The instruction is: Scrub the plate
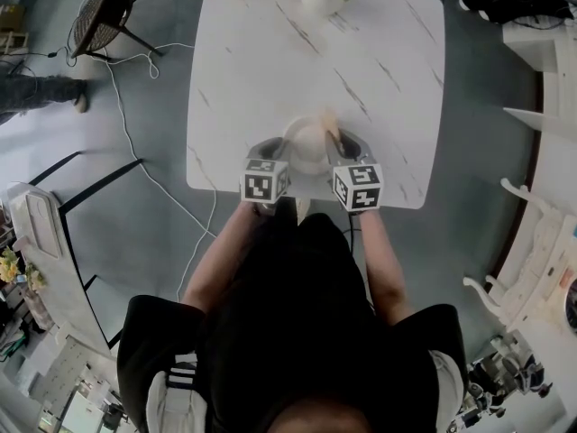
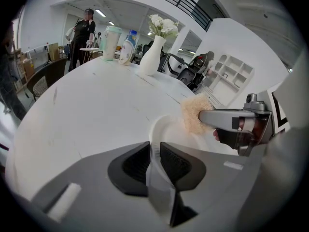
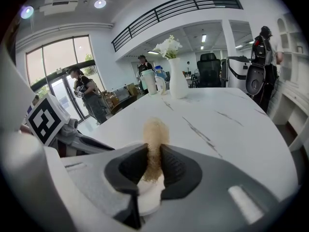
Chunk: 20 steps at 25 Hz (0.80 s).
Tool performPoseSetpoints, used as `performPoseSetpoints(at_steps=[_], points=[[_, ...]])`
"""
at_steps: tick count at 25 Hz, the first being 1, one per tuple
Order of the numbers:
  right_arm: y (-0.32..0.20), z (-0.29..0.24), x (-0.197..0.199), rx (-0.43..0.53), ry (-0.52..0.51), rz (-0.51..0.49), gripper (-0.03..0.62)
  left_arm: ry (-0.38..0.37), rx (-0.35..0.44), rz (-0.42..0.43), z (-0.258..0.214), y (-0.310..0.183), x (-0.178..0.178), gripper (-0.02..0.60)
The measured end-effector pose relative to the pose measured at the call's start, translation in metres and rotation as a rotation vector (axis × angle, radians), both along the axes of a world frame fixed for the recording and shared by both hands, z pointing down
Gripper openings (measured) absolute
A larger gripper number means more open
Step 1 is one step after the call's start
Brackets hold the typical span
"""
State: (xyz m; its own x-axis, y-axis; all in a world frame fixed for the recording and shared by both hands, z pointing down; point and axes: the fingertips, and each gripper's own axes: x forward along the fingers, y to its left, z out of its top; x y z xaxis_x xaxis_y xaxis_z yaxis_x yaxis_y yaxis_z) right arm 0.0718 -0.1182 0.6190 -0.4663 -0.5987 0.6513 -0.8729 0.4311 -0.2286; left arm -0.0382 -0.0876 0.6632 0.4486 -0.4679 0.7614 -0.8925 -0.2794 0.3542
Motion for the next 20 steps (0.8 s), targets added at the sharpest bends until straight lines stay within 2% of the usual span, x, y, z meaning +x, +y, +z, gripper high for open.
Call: performPoseSetpoints(at_steps=[15,20], points=[[-0.001,-0.045,-0.022,0.094,-0.053,-0.036,0.067,-0.004,0.009,0.000,-0.001,0.000,0.000,0.074],[0.005,-0.042,-0.038,0.083,-0.067,-0.074,0.067,-0.005,0.010,0.004,-0.002,0.000,0.000,0.074]])
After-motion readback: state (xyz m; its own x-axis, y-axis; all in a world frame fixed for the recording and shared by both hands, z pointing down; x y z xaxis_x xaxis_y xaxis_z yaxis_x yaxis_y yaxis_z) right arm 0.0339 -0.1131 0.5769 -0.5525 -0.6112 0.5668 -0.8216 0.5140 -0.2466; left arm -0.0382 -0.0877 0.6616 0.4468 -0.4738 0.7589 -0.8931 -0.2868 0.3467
